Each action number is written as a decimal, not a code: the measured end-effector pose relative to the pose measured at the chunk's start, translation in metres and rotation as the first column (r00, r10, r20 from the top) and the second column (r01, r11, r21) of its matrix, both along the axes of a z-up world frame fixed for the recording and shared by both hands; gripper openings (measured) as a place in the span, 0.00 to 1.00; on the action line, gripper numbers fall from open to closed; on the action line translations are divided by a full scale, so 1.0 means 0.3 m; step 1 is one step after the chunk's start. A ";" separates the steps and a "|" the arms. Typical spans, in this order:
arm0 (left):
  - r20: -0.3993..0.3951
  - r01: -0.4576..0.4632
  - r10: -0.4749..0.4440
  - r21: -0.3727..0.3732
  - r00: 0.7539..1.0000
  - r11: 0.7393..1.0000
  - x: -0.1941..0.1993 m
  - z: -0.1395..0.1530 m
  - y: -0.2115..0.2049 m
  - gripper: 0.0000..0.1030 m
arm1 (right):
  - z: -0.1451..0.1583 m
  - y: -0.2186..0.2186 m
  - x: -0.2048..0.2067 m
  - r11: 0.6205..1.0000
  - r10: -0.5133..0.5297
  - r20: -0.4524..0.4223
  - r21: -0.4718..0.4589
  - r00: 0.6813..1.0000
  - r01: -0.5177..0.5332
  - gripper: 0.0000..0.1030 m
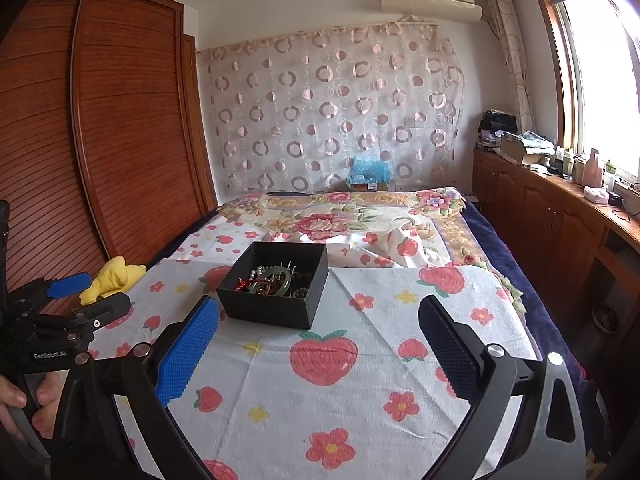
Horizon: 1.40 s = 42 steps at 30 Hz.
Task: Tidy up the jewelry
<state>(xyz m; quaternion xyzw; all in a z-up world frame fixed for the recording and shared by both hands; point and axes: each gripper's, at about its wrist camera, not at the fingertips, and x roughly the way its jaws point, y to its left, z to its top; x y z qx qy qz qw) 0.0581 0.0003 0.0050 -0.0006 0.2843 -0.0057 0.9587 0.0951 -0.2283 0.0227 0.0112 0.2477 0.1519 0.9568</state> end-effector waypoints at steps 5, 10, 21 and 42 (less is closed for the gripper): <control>0.000 -0.002 0.002 0.001 1.000 1.000 -0.001 -0.001 -0.001 0.93 | 0.000 -0.001 0.000 1.000 0.001 0.000 -0.001 1.000 -0.001 0.98; 0.001 0.000 0.000 0.000 1.000 1.000 -0.001 -0.002 0.000 0.93 | -0.002 -0.001 -0.004 1.000 0.003 0.001 0.000 1.000 -0.003 0.98; 0.024 -0.007 0.007 -0.001 1.000 1.000 -0.021 0.035 -0.021 0.93 | -0.009 0.004 -0.014 1.000 0.003 -0.001 0.003 1.000 -0.003 0.98; 0.029 -0.002 0.002 0.001 1.000 1.000 -0.028 0.037 -0.023 0.93 | -0.013 0.005 -0.017 1.000 0.003 0.000 0.001 1.000 -0.003 0.98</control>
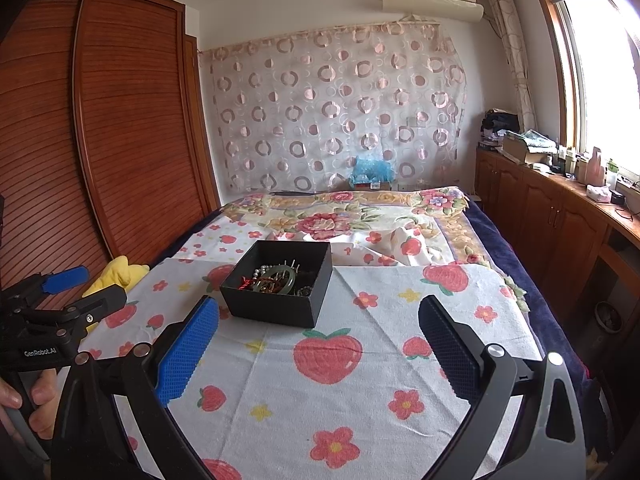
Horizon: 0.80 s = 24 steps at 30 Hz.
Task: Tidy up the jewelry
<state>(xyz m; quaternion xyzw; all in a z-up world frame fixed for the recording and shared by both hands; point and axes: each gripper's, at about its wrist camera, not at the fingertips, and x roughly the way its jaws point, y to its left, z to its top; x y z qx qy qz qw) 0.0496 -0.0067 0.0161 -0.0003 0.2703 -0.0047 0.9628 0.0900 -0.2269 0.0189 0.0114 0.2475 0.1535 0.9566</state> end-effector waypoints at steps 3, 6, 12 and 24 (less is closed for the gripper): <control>-0.001 0.001 -0.001 -0.001 1.000 1.000 0.000 -0.001 0.000 0.93 | 0.000 -0.001 0.000 1.000 0.000 0.000 0.003 1.000 0.000 0.98; 0.001 0.001 -0.001 -0.001 1.000 1.000 0.000 -0.001 0.000 0.93 | -0.001 -0.001 0.000 1.000 0.000 0.000 0.001 1.000 0.000 0.98; 0.004 0.002 -0.002 -0.002 1.000 1.000 0.003 0.005 -0.005 0.93 | 0.002 -0.002 0.003 1.000 0.000 0.000 0.002 1.000 0.000 0.98; 0.012 0.000 0.000 0.003 1.000 1.000 0.001 0.018 -0.010 0.93 | -0.001 -0.003 0.000 1.000 0.000 0.001 0.002 1.000 0.000 0.98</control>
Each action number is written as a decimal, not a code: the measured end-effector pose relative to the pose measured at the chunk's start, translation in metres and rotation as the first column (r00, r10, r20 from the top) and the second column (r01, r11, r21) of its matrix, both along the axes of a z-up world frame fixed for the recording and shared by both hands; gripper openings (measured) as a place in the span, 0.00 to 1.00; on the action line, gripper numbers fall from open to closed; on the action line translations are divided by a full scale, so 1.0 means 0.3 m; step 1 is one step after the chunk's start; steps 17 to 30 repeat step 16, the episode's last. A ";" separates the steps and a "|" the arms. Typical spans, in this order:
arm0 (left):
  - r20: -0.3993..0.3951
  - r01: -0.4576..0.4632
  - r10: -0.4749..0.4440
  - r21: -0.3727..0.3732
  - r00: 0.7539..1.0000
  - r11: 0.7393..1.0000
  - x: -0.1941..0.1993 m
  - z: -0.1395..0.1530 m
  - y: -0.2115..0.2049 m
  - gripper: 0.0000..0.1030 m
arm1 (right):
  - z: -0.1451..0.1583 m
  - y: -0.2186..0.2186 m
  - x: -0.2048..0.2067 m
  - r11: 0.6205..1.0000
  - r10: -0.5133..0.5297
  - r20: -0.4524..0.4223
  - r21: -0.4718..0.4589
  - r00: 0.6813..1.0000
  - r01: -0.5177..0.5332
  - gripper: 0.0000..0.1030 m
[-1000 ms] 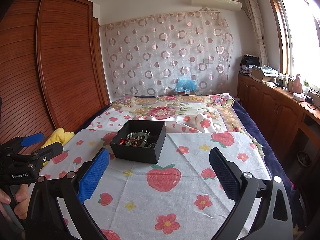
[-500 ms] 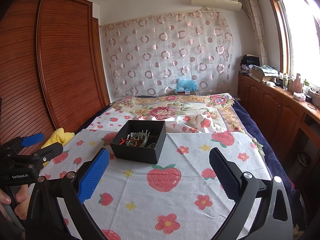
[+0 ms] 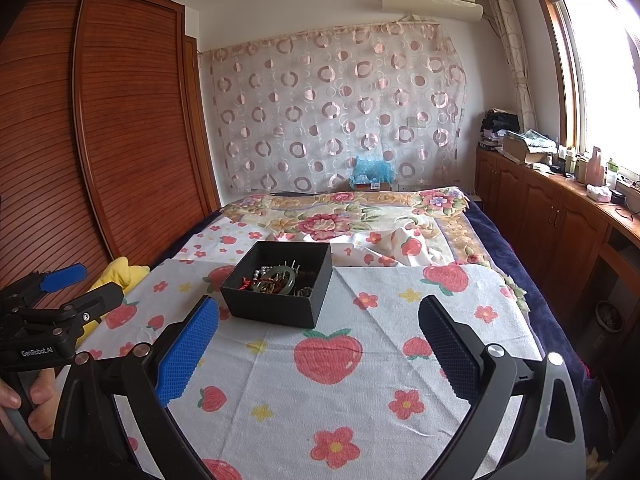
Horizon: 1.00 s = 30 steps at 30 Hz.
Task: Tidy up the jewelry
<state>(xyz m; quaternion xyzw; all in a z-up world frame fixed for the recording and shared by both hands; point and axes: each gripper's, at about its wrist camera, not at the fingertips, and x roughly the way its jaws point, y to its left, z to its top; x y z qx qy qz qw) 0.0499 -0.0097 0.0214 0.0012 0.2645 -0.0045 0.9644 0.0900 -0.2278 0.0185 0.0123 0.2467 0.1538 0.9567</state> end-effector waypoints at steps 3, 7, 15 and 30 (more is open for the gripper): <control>-0.001 0.003 -0.003 0.001 1.000 1.000 0.000 -0.002 0.000 0.93 | 0.002 -0.001 0.004 1.000 0.000 -0.001 0.001 1.000 0.000 0.98; 0.000 0.003 -0.003 0.000 1.000 1.000 -0.003 0.005 -0.002 0.93 | -0.001 -0.001 0.000 1.000 0.000 -0.001 0.001 1.000 0.000 0.98; 0.003 0.008 -0.008 -0.002 1.000 1.000 -0.004 0.012 -0.008 0.93 | 0.000 0.003 0.003 1.000 -0.002 0.000 0.002 1.000 0.002 0.98; 0.004 0.009 -0.009 -0.003 1.000 1.000 0.001 0.016 -0.011 0.93 | -0.001 0.003 0.002 1.000 -0.002 0.000 0.002 1.000 0.002 0.98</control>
